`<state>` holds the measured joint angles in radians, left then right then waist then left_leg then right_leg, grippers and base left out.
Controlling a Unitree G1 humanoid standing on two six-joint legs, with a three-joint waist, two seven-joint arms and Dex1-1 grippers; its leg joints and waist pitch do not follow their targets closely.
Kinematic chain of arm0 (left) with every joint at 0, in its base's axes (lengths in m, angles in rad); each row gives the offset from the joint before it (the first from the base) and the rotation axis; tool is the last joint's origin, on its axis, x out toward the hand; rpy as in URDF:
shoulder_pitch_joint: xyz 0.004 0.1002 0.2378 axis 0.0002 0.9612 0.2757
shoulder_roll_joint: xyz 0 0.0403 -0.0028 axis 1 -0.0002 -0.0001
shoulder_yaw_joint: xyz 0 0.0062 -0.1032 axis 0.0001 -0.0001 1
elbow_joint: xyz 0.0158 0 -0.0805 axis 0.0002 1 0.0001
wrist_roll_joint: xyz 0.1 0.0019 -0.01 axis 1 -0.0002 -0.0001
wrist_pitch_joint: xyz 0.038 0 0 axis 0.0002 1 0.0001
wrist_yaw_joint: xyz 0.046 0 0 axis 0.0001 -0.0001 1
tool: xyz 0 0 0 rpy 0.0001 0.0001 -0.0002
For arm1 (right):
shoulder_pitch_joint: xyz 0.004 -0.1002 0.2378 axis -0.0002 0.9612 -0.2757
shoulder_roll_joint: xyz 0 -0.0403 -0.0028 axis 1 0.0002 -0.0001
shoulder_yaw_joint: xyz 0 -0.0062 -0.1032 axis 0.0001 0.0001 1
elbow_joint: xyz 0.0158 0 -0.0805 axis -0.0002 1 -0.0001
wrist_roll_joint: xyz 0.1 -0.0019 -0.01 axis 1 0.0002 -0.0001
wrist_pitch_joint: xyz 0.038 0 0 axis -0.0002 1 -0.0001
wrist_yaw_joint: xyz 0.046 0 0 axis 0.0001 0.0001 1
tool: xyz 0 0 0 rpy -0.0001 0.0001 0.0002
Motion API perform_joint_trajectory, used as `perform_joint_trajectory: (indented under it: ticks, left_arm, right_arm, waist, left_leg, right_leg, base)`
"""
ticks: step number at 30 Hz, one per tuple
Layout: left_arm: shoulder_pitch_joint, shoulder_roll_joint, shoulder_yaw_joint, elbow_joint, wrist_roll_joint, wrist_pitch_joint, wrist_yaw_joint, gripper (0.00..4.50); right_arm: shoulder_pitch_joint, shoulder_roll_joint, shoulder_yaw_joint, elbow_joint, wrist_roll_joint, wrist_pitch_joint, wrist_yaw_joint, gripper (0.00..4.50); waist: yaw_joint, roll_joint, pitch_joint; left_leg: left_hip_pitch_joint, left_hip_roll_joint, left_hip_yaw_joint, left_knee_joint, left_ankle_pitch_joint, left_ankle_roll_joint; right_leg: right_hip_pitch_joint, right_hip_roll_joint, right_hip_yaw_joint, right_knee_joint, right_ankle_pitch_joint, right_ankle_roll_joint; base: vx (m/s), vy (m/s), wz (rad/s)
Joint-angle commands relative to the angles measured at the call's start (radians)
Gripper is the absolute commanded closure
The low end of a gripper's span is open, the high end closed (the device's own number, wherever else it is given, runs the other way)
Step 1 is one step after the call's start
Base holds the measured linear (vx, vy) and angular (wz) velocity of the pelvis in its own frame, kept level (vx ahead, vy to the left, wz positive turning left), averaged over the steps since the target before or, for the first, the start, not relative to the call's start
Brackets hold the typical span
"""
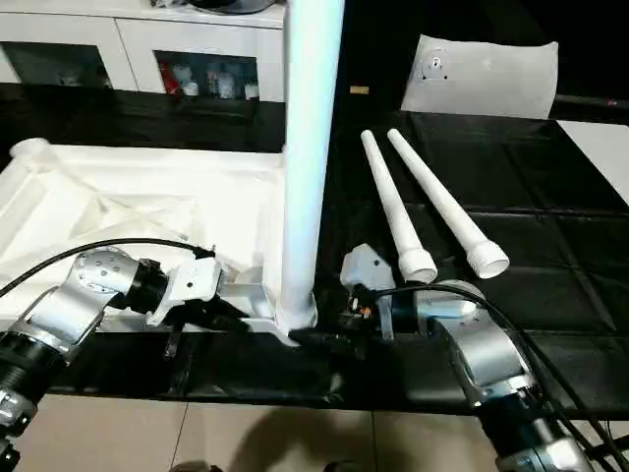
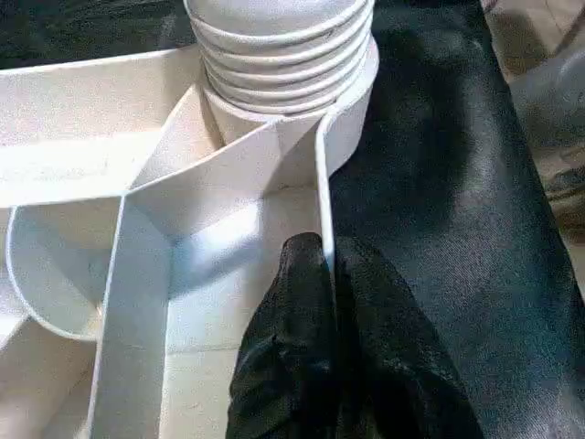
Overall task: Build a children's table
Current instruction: Rotate leg to tighten
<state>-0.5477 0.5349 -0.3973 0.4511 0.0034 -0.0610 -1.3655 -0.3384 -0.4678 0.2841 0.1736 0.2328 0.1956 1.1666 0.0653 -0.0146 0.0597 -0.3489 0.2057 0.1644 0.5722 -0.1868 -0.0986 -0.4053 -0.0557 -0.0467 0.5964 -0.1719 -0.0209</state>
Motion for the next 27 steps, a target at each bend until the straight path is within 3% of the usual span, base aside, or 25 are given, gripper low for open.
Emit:
perform_joint_trajectory:
  ticks: [1, 4, 12, 20, 25, 27]
  left_arm:
    - [-0.017, -0.008, -0.037, -0.005, 0.030, -0.033, -0.034, 4.50]
    - [-0.025, -0.012, -0.043, 0.014, 0.035, -0.051, -0.040, 4.50]
    - [-0.030, -0.013, -0.049, 0.044, 0.036, -0.082, -0.050, 4.50]
    - [-0.026, -0.011, -0.047, 0.053, 0.037, -0.086, -0.043, 4.50]
    - [0.006, -0.038, 0.001, 0.012, 0.006, -0.004, 0.040, 4.50]
    - [0.020, -0.049, 0.016, -0.011, 0.007, 0.038, 0.089, 4.50]
  right_arm:
    - [-0.019, -0.001, 0.012, 0.024, -0.016, -0.015, 0.019, 0.43]
    - [-0.039, 0.009, 0.020, 0.063, -0.027, -0.030, 0.039, 0.76]
    - [-0.073, 0.031, 0.027, 0.128, -0.022, -0.057, 0.058, 1.52]
    - [-0.051, 0.043, 0.032, 0.122, -0.011, -0.057, 0.078, 1.73]
    - [0.002, 0.073, 0.010, 0.061, 0.031, 0.025, 0.027, 1.75]
    - [0.023, 0.097, -0.002, 0.042, 0.034, 0.057, -0.030, 1.75]
  waist:
    - [-0.001, 0.000, -0.067]
    - [0.003, 0.001, -0.070]
    - [0.019, -0.001, -0.071]
    - [0.021, 0.000, -0.070]
    - [0.022, 0.006, -0.069]
    - [0.020, 0.007, -0.065]
  left_leg:
    - [0.001, 0.020, 0.007, -0.056, -0.174, 0.037]
    - [0.000, 0.020, 0.008, -0.053, -0.148, 0.047]
    - [0.000, 0.020, 0.011, -0.050, -0.143, 0.045]
    - [0.001, 0.020, 0.009, -0.051, -0.169, 0.034]
    - [0.001, 0.020, 0.008, -0.052, -0.169, 0.030]
    - [0.001, 0.019, 0.007, -0.054, -0.191, 0.026]
  right_leg:
    - [0.055, -0.066, 0.041, -0.062, -0.209, -0.200]
    - [0.058, -0.065, 0.041, -0.055, -0.151, -0.218]
    - [0.058, -0.066, 0.040, -0.053, -0.165, -0.212]
    - [0.057, -0.067, 0.040, -0.057, -0.217, -0.195]
    - [0.057, -0.065, 0.040, -0.055, -0.196, -0.201]
    - [0.054, -0.064, 0.039, -0.060, -0.240, -0.192]
  base:
    - [0.000, 0.000, 0.00]
    - [0.000, 0.000, 0.00]
    - [0.000, 0.000, 0.00]
    - [0.000, 0.000, 0.00]
    - [0.000, 0.000, 0.00]
    - [0.000, 0.000, 0.00]
